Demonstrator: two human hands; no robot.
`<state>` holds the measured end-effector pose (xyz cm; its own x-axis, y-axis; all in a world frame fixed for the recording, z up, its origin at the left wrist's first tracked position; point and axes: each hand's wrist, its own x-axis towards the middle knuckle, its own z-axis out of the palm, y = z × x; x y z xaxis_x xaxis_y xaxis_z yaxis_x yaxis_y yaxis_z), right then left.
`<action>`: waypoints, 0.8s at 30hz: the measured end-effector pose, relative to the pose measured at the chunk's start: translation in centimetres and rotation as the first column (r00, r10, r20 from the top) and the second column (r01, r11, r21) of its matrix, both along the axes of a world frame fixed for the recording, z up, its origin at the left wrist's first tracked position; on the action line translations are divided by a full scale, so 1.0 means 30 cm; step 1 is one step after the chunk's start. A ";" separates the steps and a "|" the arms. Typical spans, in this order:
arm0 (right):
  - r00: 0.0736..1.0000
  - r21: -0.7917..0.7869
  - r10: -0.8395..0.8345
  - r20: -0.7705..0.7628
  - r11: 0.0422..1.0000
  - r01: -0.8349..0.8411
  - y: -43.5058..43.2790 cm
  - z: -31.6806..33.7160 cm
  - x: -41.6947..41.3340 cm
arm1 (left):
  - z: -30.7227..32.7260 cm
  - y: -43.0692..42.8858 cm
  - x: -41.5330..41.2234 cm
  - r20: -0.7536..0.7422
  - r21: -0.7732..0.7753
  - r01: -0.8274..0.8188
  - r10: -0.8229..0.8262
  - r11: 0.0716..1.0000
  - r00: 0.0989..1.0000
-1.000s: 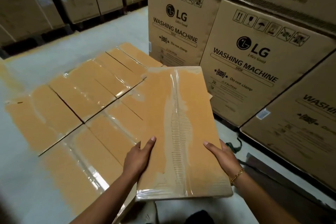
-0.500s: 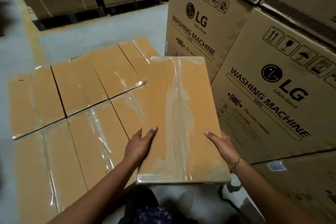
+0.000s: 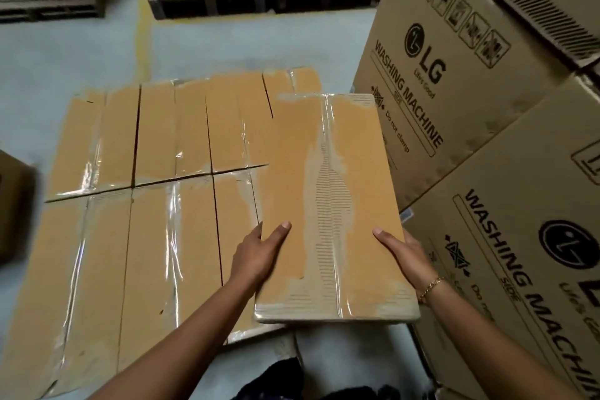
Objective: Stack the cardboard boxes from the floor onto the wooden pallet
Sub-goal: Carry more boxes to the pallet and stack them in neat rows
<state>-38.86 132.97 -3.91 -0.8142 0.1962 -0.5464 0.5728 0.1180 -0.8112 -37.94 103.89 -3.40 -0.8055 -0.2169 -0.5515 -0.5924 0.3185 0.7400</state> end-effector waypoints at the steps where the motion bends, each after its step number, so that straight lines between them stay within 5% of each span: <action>1: 1.000 -0.002 0.012 0.002 1.000 -0.012 0.013 -0.011 -0.039 | -0.006 0.010 -0.024 0.011 0.006 -0.010 0.010 1.000 1.000; 24: 0.959 0.037 0.274 0.077 0.960 -0.278 0.360 -0.285 -1.010 | -0.216 0.388 -0.756 0.078 -0.055 -0.253 0.257 0.966 0.963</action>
